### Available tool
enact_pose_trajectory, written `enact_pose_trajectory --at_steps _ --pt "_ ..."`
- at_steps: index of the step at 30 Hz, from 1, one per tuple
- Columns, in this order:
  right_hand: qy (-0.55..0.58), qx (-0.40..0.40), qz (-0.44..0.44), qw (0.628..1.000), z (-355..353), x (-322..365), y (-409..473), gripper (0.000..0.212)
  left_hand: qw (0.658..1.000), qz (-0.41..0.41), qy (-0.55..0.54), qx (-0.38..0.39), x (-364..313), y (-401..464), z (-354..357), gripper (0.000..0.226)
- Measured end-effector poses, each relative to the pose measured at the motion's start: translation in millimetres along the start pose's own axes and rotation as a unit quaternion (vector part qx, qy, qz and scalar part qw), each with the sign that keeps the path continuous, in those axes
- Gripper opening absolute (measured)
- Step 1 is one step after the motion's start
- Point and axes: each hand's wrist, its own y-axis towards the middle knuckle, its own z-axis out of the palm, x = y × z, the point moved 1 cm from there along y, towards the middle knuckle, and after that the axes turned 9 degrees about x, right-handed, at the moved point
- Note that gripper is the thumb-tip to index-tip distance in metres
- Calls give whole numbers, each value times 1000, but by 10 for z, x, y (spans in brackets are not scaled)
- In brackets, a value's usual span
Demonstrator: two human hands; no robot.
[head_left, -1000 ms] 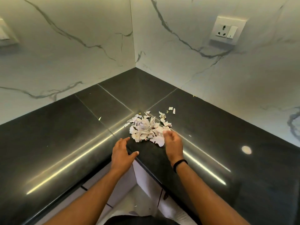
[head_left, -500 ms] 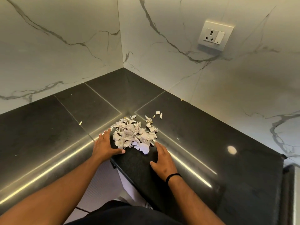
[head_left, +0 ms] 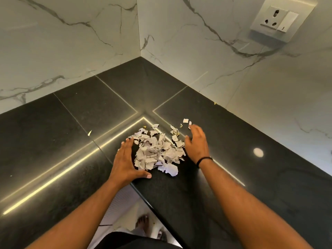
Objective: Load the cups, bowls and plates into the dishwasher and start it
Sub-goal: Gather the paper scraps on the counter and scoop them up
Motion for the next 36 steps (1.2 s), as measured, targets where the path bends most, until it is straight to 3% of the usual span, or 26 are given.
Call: enact_pose_trajectory --at_steps 4,9,12,14,15,18,21,25,30,36 --pt "25 167 78 982 43 44 563 69 999 -3 35 24 69 100 7 165" --pt "-20 259 28 965 339 173 689 58 990 -4 111 90 37 337 -123 174" --pt "33 301 -12 953 409 293 485 51 981 38 138 128 -22 486 -164 173" --pt "111 265 -12 958 375 325 306 47 981 79 111 136 -20 549 -183 165" --pt "134 209 -8 969 346 313 204 48 985 91 73 129 -12 569 -191 158" --pt "120 48 34 991 322 166 -162 72 992 97 -63 58 -17 596 -163 115" --pt "70 59 35 995 500 134 -465 100 987 104 -121 19 -157 655 -100 82" --pt "-50 74 -61 994 805 242 -482 124 981 127 -137 55 -335 823 73 60" --pt "-99 45 -57 992 945 260 -291 107 971 146 -186 31 -430 918 143 44" --pt "-40 -32 -96 994 970 262 -149 68 958 132 -253 -18 -521 970 141 22"
